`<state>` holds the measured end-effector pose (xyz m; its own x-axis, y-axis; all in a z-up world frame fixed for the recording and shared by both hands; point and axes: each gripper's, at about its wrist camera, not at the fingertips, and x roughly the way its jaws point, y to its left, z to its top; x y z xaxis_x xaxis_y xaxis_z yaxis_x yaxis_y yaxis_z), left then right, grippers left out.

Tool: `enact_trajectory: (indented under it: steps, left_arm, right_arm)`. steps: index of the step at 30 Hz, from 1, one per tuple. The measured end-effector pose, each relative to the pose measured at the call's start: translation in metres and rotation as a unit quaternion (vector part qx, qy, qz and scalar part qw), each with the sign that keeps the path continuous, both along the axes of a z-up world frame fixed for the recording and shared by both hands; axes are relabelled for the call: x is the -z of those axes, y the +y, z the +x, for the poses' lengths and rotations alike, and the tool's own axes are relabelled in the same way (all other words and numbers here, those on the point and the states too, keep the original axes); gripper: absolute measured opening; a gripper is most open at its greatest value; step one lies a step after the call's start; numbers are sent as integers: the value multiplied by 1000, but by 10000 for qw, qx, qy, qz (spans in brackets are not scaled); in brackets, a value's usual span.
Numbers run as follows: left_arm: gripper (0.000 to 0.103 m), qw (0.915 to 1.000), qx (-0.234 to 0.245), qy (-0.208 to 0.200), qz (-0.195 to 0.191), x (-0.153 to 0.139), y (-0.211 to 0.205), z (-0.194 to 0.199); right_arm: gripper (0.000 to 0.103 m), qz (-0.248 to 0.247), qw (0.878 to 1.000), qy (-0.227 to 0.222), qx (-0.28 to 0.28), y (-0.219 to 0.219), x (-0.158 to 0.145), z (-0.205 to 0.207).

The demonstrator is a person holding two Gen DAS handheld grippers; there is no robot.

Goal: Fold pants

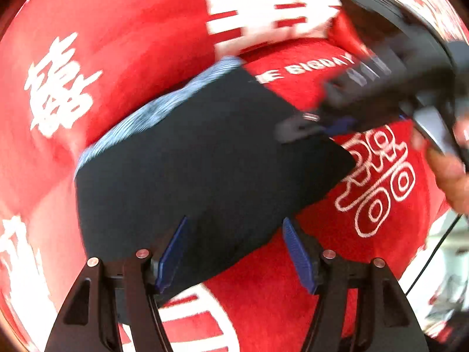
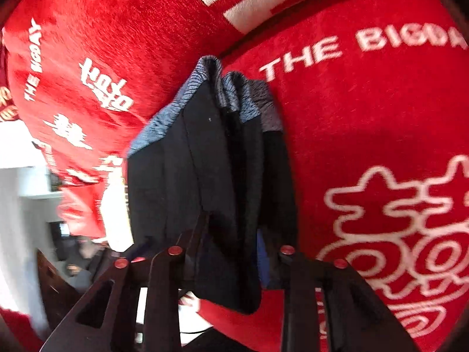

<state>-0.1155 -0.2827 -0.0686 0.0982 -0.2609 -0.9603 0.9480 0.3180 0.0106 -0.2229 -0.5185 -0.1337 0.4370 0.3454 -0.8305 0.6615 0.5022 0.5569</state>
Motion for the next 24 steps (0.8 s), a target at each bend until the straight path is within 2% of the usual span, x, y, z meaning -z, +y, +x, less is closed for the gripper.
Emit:
enact_trajectory:
  steps: [3, 6, 9, 11, 14, 16, 18, 21, 24]
  left_arm:
    - [67, 9986, -522, -7, 51, -7, 13, 25]
    - [67, 9940, -1064, -145, 230, -5, 23, 59]
    - [67, 9847, -1685, -76, 433, 6, 36, 92]
    - [67, 9804, -1900, 32, 517, 14, 43, 104]
    - [70, 9769, -2052, 232, 546, 24, 50, 110]
    - [85, 9758, -2106, 138, 571, 25, 53, 109]
    - [85, 9757, -2116, 163, 551, 26, 55, 109]
    - [85, 9736, -2196, 323, 534, 28, 58, 115]
    - [85, 9713, -2302, 308, 509, 25, 62, 125]
  right_arm:
    - [39, -631, 9975, 272, -151, 16, -20, 6]
    - [39, -1401, 9881, 595, -234, 30, -39, 12]
    - [34, -1780, 9823, 514, -291, 44, -54, 20]
    - [34, -1874, 9803, 440, -449, 55, -59, 32]
    - [34, -1870, 9776, 546, -801, 70, -47, 42]
    - [35, -1950, 9736, 702, -954, 76, -42, 45]
    - [36, -2053, 9699, 798, -1041, 81, -36, 52]
    - [37, -2021, 9703, 839, -1032, 81, -33, 52]
    - [38, -2063, 9695, 829, -1032, 79, -34, 48]
